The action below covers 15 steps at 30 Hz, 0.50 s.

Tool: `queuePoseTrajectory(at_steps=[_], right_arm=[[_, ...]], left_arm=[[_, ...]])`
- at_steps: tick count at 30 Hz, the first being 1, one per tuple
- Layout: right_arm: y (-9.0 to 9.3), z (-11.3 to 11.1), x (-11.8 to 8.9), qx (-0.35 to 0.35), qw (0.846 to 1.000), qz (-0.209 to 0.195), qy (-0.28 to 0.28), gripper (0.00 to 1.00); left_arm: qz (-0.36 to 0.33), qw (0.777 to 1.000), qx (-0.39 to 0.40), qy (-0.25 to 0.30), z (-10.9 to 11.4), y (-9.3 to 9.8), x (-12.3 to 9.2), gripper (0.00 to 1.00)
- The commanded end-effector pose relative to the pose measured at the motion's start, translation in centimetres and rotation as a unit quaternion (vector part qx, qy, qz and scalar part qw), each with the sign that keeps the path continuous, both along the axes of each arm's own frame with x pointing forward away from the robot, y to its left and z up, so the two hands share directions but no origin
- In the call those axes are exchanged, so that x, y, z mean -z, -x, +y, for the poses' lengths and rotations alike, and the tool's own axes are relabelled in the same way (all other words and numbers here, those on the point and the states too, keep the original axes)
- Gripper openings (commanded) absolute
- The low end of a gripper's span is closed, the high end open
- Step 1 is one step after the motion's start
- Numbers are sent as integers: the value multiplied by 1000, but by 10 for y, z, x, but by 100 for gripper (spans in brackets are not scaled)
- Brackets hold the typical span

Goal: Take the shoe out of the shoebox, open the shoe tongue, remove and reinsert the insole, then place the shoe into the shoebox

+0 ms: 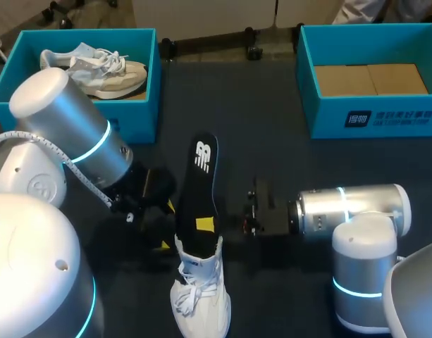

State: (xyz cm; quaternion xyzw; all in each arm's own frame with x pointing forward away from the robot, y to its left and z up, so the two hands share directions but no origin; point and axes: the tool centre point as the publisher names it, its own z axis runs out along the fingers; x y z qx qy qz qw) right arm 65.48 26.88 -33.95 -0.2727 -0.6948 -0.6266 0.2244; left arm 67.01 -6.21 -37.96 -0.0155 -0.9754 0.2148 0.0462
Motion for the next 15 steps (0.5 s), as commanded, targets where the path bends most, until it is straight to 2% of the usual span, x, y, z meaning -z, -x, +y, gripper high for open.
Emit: queuePoseTrajectory(at_steps=[1,11,12,13,15], right_arm=[[5,3,7,-7,1000,9,12,0],[12,2,11,-9,1000,17,15,0],[11,2,10,-9,1000,16,13,3],[11,3,9,-9,1000,15,13,18],[10,4,7,-10,1000,12,13,20]], left_arm=[[-2,1000,0,1,1,1,1,100],[-2,1000,0,1,1,1,1,100],[-2,1000,0,1,1,1,1,100],[-2,1000,0,1,1,1,1,100],[-2,1000,0,1,1,1,1,100]])
